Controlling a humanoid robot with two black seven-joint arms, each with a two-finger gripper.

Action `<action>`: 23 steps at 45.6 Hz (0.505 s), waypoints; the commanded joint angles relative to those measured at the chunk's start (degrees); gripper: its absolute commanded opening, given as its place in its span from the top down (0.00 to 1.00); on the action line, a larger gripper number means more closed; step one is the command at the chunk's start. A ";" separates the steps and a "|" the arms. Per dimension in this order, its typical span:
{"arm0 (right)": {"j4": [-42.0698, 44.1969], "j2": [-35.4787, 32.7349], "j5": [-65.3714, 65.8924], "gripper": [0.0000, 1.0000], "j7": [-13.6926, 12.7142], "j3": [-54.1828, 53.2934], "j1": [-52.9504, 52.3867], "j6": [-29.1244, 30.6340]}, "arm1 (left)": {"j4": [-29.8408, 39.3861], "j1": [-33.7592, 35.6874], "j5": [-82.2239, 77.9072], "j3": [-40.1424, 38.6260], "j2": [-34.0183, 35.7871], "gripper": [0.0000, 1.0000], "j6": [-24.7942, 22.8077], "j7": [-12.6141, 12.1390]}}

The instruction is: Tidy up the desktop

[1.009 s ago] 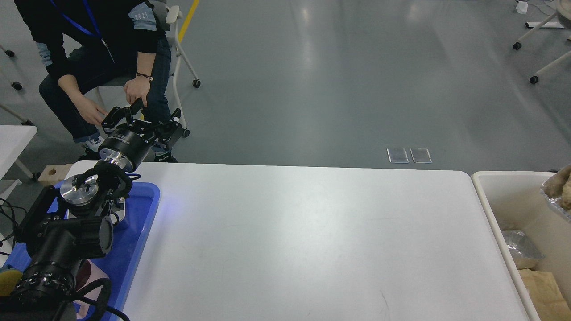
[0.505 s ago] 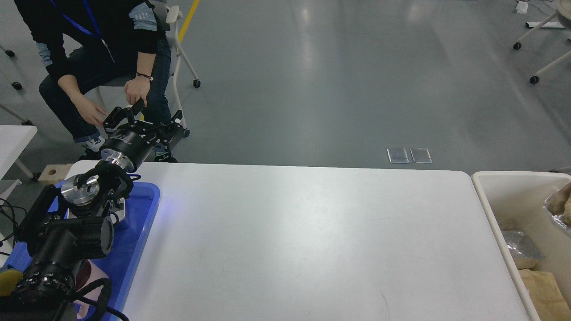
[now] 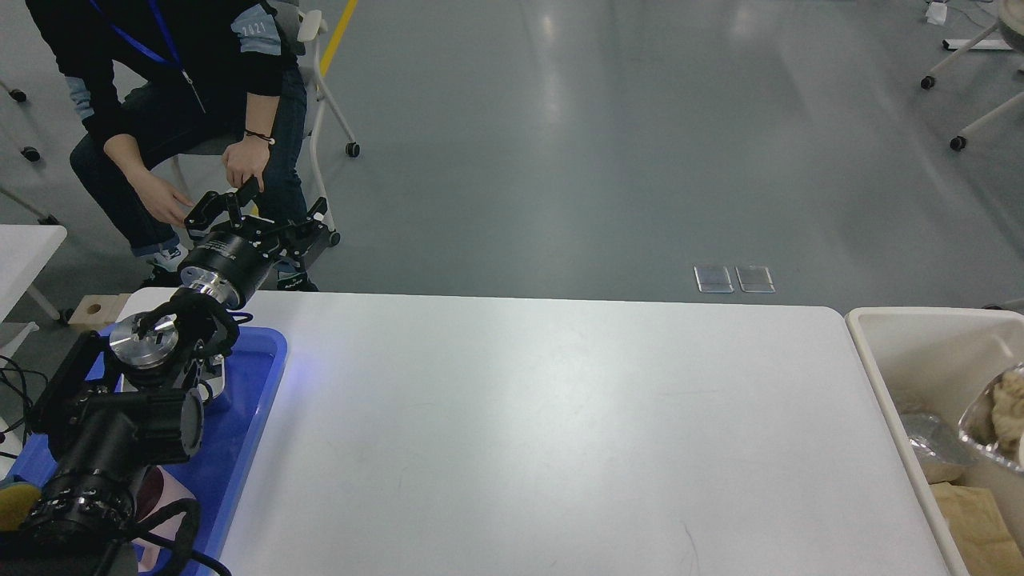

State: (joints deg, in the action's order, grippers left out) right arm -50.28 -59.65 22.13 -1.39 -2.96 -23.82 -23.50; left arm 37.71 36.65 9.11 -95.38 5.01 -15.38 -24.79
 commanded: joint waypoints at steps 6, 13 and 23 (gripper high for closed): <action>11.34 7.87 0.01 0.12 -0.02 -0.21 1.41 -3.91 | 0.00 0.00 -1.37 -0.07 -0.35 0.03 0.00 0.00; 17.06 12.36 0.01 0.00 -0.02 -0.30 1.41 -6.55 | 0.00 0.00 -1.46 -0.07 -0.53 0.03 0.00 0.00; 17.32 12.98 0.01 0.00 -0.02 -0.03 1.41 -6.91 | 0.00 0.00 -1.46 -0.07 -0.26 0.03 0.00 0.00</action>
State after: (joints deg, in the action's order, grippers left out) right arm -33.08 -46.86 22.15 -1.39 -3.10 -22.41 -30.19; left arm 37.71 36.65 7.65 -95.45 4.58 -15.34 -24.78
